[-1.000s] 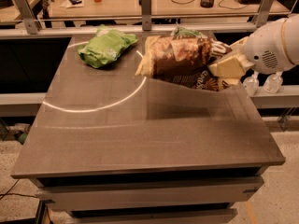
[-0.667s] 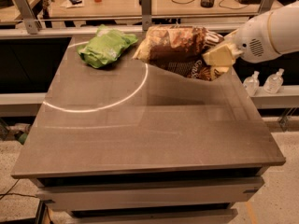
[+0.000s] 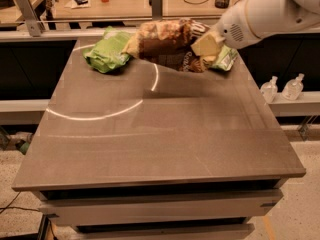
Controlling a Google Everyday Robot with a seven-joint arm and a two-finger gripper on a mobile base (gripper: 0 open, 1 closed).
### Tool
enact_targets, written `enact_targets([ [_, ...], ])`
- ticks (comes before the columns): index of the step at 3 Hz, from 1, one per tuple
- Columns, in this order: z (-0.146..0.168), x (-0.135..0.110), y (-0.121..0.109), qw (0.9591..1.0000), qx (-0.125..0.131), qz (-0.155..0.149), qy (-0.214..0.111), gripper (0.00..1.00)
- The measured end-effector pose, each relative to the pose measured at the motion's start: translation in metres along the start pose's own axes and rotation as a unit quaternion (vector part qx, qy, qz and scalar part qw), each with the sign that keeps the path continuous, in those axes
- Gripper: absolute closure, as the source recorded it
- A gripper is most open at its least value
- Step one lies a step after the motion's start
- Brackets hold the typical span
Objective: Move brown chip bag near green rice chip bag
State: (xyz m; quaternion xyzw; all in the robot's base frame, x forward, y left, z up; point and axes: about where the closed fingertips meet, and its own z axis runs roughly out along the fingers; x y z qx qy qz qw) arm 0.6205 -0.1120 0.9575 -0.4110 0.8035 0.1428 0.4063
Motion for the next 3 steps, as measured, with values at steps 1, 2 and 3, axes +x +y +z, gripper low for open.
enact_targets([
  [1,0.033,-0.014,0.008,0.9996,-0.019,-0.014,0.013,1.0],
  [2,0.066,-0.016,0.009,0.9983,-0.039,-0.023,0.037,1.0],
  [3,0.067,-0.017,0.011,0.9982,-0.041,-0.024,0.037,0.82],
])
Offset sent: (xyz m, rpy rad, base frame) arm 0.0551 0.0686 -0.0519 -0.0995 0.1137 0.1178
